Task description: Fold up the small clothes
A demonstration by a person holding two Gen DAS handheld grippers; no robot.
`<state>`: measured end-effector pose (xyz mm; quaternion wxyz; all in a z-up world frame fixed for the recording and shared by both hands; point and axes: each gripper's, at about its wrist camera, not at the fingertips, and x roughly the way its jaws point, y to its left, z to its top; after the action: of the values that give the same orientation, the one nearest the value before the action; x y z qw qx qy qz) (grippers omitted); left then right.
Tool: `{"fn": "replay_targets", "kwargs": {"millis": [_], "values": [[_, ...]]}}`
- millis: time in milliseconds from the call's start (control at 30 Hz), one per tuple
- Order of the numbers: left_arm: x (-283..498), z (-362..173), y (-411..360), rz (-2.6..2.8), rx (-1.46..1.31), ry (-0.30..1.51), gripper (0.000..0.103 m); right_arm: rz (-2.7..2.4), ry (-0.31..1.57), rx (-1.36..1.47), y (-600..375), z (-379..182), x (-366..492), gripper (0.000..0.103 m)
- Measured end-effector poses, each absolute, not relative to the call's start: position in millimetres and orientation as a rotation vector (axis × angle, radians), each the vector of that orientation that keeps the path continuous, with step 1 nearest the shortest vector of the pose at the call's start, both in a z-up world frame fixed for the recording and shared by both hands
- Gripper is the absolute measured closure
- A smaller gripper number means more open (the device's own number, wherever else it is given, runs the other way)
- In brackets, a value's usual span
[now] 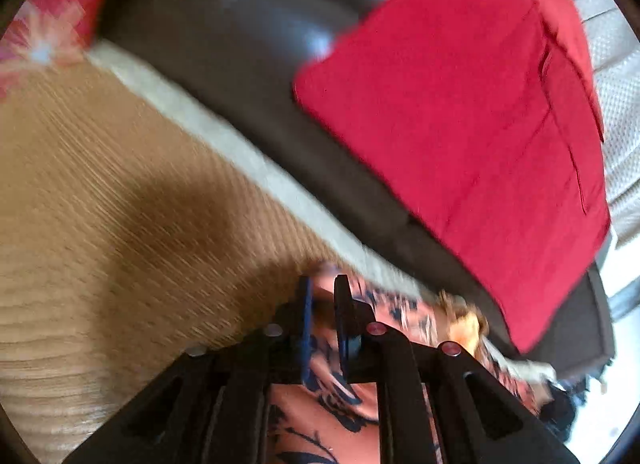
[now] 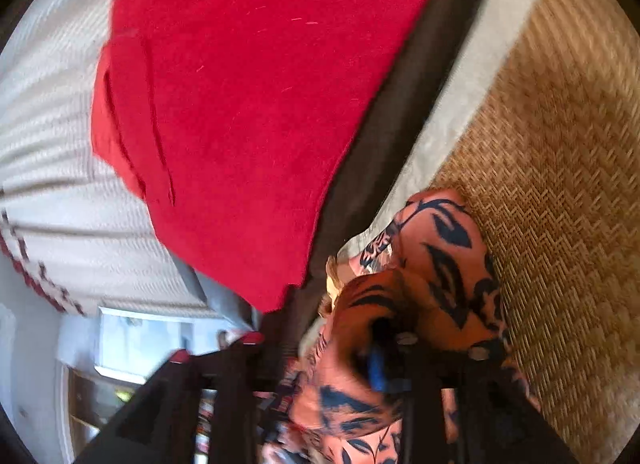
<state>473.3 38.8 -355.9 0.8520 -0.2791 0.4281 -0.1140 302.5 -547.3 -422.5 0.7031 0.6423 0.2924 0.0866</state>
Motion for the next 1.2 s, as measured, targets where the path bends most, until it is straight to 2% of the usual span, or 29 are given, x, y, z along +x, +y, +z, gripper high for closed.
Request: {"fn": "replay_targets", "kwargs": {"millis": [33,67,133,233,333,367,400,433,533,600,767,900,967,1000,1033,1200], "values": [[465.7,-348.6,43.7,-0.193,-0.572,0.863,0.091,0.183,0.642,1.4,-546.1,-414.8,298.8,0.022],[461.4,-343.8,46.9,-0.156,-0.551,0.848,0.091,0.145,0.602,1.368,-547.3,-403.4,289.9,0.011],[448.0,-330.9,48.5,-0.082,-0.49,0.812,0.091,0.115,0.523,1.318,-548.7,-384.6,273.6,0.011],[427.9,-322.0,35.2,-0.107,-0.414,0.855,0.088,0.142,0.543,1.254,-541.1,-366.5,261.8,0.012],[407.7,-327.6,8.0,-0.231,-0.358,0.939,0.087,0.143,0.678,1.076,-506.9,-354.3,256.3,0.033],[403.0,-333.4,-6.5,-0.269,-0.299,0.989,0.087,0.158,0.735,1.032,-488.3,-357.3,259.5,0.047],[400.1,-339.3,-17.4,-0.297,-0.249,1.033,0.087,0.166,0.78,0.998,-472.8,-361.2,262.2,0.067],[398.5,-342.9,-24.6,-0.318,-0.226,1.055,0.087,0.149,0.861,0.925,-453.7,-368.5,271.3,0.069],[395.1,-346.5,-47.2,-0.394,-0.151,1.073,0.087,0.07,0.988,0.775,-424.4,-386.7,290.5,0.068],[402.7,-349.5,-61.4,-0.412,-0.109,1.073,0.087,0.059,0.993,0.744,-418.7,-388.6,302.7,0.068],[452.3,-356.6,-73.6,-0.42,-0.207,1.082,0.087,0.004,0.868,0.759,-433.6,-380.0,338.7,0.068],[470.9,-352.8,-67.2,-0.406,-0.288,0.978,0.087,-0.034,0.662,0.829,-450.2,-379.0,347.6,0.067],[473.7,-343.8,-58.5,-0.379,-0.295,0.916,0.084,-0.064,0.597,0.846,-459.9,-374.9,345.5,0.067],[473.4,-340.1,-55.1,-0.356,-0.294,0.892,0.079,-0.077,0.576,0.851,-464.8,-371.7,344.0,0.067],[473.0,-338.0,-52.2,-0.341,-0.299,0.883,0.076,-0.086,0.563,0.856,-468.2,-370.2,343.8,0.067],[466.4,-340.1,-56.4,-0.309,-0.247,0.898,0.075,-0.154,0.635,0.833,-475.3,-368.9,341.6,0.066]]}}
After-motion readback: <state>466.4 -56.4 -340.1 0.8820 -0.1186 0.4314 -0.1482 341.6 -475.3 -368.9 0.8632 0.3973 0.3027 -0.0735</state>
